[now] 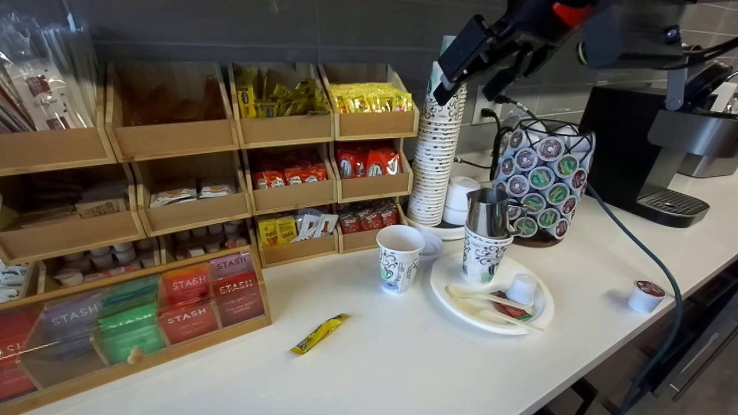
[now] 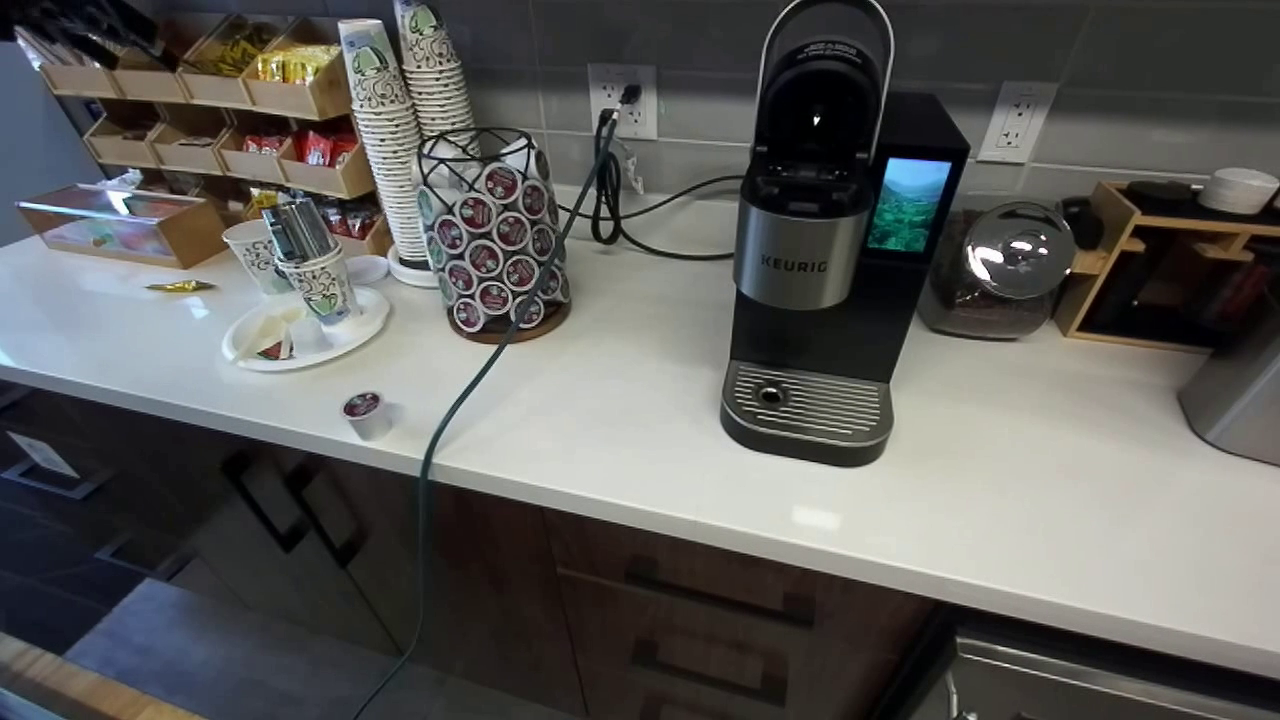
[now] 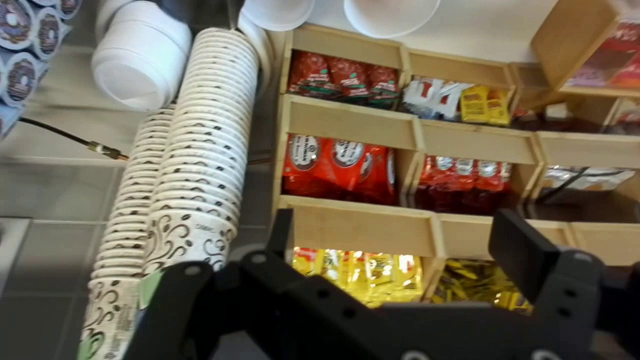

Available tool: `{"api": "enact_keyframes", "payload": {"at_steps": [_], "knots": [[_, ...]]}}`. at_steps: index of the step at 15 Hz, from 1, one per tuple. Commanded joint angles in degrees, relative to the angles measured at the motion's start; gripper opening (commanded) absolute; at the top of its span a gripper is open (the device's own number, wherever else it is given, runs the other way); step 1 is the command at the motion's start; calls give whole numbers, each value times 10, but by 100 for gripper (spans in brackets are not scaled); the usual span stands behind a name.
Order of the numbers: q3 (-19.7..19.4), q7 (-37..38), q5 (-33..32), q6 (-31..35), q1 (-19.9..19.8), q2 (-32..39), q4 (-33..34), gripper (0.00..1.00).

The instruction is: Pick up one yellow sachet from the topmost second tray from the right and put it in the paper cup on the left

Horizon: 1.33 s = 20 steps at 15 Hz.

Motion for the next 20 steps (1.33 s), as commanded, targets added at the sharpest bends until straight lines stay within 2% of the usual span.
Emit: {"api": "enact_keyframes", "payload": {"at_steps": [1,2,3,4,5,8,10,16,20], "knots": [[126,154,-78,-61,-128,5,56,100],[159,194,-100,-79,-155,6,68,100],[187,234,-129,-108,-166,23,88,100],[198,251,-148,-131,-153,51,106,100],[159,195,-105,-89,-144,8,69,100],[191,234,-127,-120,-145,30,92,100],[211,314,-176,-114,-161,42,95,100],[278,571,-398,-152,-211,80,118,100],[313,712,-584,-216,-212,133,147,100]]}}
